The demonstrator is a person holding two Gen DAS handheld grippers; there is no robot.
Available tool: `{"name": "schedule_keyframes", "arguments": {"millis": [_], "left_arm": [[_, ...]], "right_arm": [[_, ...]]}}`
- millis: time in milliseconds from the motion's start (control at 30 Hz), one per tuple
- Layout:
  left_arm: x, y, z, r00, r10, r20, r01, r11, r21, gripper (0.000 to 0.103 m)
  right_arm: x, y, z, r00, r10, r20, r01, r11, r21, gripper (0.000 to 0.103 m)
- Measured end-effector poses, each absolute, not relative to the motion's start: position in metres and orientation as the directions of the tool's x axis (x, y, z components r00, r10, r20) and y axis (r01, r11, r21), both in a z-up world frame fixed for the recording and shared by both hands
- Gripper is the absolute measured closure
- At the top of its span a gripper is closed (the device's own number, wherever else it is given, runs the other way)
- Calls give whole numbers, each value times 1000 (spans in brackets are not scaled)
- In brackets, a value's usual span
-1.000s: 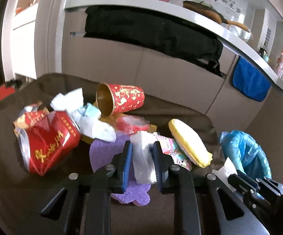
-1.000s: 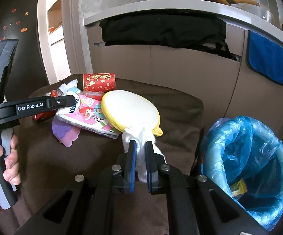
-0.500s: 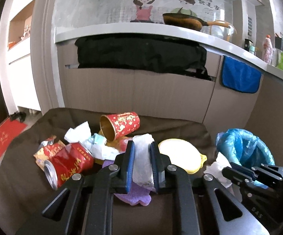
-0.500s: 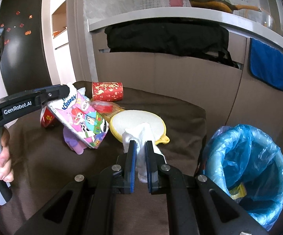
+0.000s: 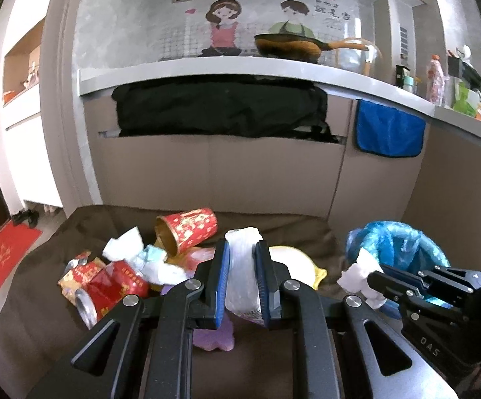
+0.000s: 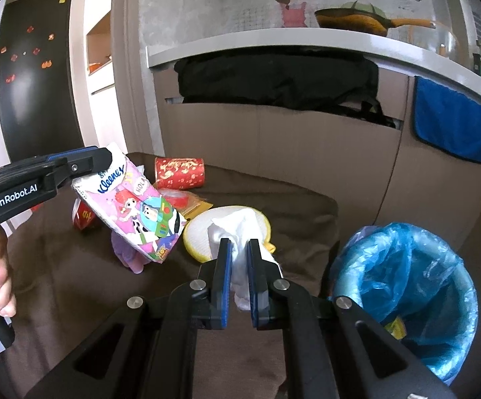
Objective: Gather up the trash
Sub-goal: 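Carry both items over the bin and release them inside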
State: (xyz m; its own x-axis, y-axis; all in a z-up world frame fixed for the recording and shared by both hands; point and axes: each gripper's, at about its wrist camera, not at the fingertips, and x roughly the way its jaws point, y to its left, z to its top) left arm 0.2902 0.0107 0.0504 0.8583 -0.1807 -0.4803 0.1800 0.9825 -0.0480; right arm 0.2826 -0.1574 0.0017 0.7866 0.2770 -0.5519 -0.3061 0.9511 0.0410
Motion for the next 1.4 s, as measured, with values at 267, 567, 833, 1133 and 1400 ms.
{"name": "schedule_keyframes", "arguments": {"millis": [267,567,833,1133,1400], "left_arm": [[291,-33,65,850,-254,-461,266,963,-41,87],[301,-106,82,814,-397,-423,399,913,-89,87],[307,-178,96,765,-486,-422,504,861,-77,87],[325,-232,85,701,-524,-485,560,824,-81,86],[342,-250,53,665,-510,-546,567,820,-75,87]], "right_arm": [[269,-195,18,828,210,-520,-232,972,23,95],[250,-258,33,863,74,-499,-113,992,-48,95],[247,-327,36,867,-6,-498,0,1000,-12,95],[251,-364,20,856,-49,-514,65,998,13,95],[263,-371,1,841,-36,-540,72,996,45,95]]}}
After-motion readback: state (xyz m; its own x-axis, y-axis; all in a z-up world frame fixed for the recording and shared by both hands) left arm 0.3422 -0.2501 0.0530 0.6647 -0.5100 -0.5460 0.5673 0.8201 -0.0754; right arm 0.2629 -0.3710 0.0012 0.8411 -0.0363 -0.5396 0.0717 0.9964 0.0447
